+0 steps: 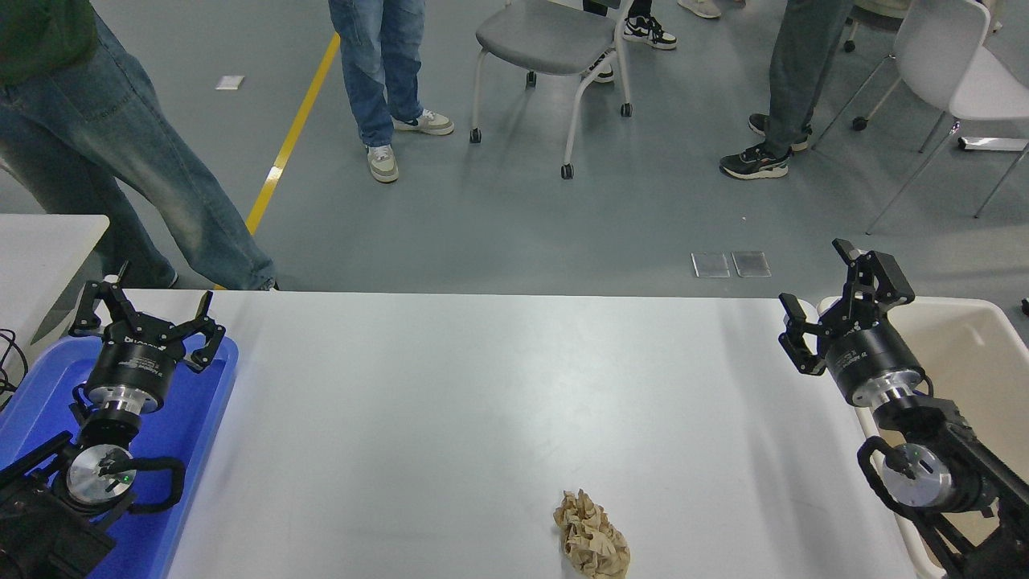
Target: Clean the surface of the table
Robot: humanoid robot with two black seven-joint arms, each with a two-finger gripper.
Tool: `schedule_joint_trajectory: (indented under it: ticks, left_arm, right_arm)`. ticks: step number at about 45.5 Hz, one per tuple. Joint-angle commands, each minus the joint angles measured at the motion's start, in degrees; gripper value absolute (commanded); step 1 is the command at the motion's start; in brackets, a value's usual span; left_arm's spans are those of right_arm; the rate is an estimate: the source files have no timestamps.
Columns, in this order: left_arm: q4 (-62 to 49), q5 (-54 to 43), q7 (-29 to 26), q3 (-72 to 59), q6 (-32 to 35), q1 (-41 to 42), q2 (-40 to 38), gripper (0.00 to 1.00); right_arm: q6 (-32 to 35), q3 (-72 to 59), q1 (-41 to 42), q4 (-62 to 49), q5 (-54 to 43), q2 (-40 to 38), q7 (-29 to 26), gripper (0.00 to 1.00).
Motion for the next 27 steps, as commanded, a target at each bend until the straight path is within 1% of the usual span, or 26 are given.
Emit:
schedule_joint_trajectory:
  ticks: [1,8,15,27]
  left_arm:
    - [0.0,0.0,0.0,0.0,0.0,0.0,0.0,1.00]
    - [0.0,0.0,0.0,0.0,0.1,0.0,0.0,1.00]
    - [0.0,0.0,0.0,0.0,0.0,0.0,0.0,1.00]
    - [0.0,0.0,0.0,0.0,0.0,0.0,0.0,1.00]
  right_arm:
    - [2.4,2.6,1.8,-4.6,-0.4,3.1,0.3,0.99]
    - [2.4,2.6,1.9,-5.2,-0.4,3.2,0.5,0.99]
    - [1.8,2.7,3.0,-8.6,-0.4,3.3,0.6,0.99]
    - [2.4,2.1,3.2,-8.0,-0.3,2.9,0.7,0.99]
